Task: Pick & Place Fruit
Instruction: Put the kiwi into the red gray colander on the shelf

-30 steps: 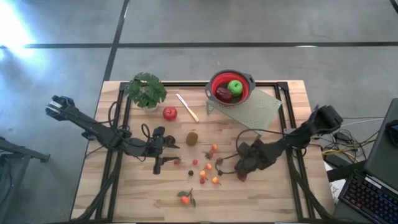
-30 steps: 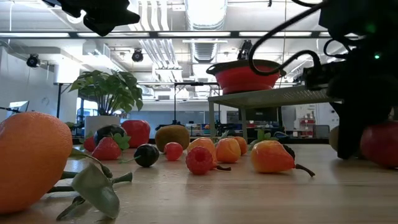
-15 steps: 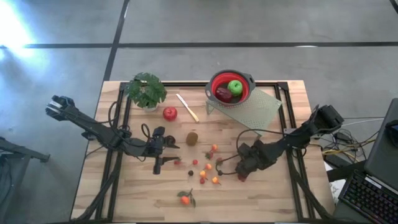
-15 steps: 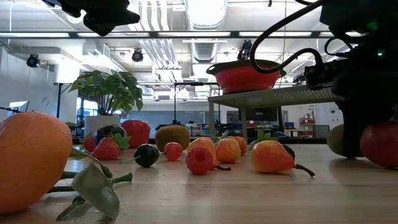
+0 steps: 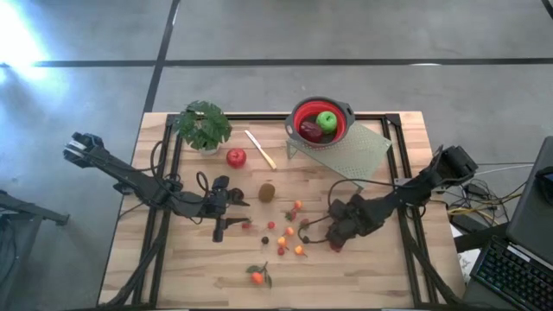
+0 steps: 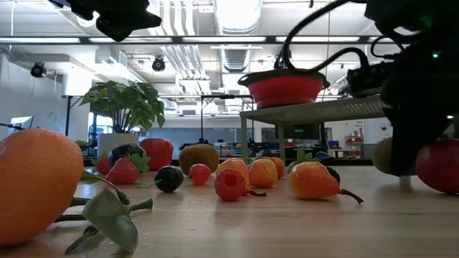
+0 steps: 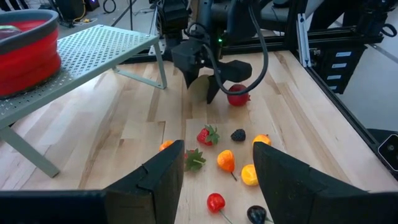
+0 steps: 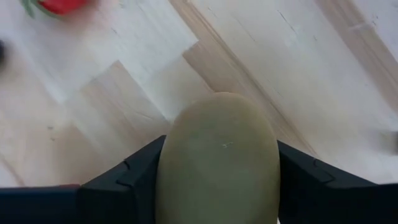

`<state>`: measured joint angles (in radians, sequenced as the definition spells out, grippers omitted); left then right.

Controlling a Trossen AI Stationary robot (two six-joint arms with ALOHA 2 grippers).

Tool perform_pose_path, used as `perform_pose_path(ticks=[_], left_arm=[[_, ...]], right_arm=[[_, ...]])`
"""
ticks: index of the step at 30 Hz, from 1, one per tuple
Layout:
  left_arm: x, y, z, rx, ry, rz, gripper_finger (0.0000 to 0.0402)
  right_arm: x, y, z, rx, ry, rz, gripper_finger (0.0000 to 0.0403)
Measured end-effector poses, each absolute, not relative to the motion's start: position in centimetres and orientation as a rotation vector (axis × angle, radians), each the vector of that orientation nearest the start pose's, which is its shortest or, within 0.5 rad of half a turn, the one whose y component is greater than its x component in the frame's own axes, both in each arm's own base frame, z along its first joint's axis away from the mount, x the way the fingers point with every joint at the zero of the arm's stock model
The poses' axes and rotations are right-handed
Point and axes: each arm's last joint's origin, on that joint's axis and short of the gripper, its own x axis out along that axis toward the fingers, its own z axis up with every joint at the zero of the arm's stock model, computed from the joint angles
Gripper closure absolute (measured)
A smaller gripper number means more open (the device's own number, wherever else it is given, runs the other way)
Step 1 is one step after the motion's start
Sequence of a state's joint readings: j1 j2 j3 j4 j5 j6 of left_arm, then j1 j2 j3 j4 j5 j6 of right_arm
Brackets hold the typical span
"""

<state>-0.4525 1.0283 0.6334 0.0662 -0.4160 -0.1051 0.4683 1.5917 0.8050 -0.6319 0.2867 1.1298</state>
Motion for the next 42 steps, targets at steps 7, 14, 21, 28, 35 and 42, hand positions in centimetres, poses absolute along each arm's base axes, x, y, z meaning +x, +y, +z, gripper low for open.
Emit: perform_pose_path(ticks=[7, 14, 21, 28, 35, 42], left_arm=[[20.5, -8.7, 26.0, 0.034, 0.299, -0.02, 0.0204], [20.5, -8.7, 26.0, 0.034, 0.299, -0.02, 0.0204], [20.5, -8.7, 26.0, 0.034, 0.299, -0.02, 0.0204], [20.5, -8.7, 26.0, 0.034, 0.3, -0.02, 0.0204], [20.5, -8.7, 26.0, 0.034, 0.3, -0.02, 0.0204], [20.5, -8.7, 26.0, 0.034, 0.3, -0.02, 0.0204]], right_arm=[[24.2, 11.3, 15.5, 0.406, 1.162, -0.519, 0.0174], [25.3, 11.7, 17.6, 0.342, 1.129, -0.49, 0.0176], [26.7, 12.3, 20.9, 0.265, 1.081, -0.445, 0.0181], [27.9, 12.4, 25.4, 0.146, 1.004, -0.453, 0.0165], [28.4, 9.9, 30.1, 0.021, 0.93, -0.641, 0.0184], [29.8, 5.8, 32.8, 0.003, 0.929, -0.686, 0.0164]])
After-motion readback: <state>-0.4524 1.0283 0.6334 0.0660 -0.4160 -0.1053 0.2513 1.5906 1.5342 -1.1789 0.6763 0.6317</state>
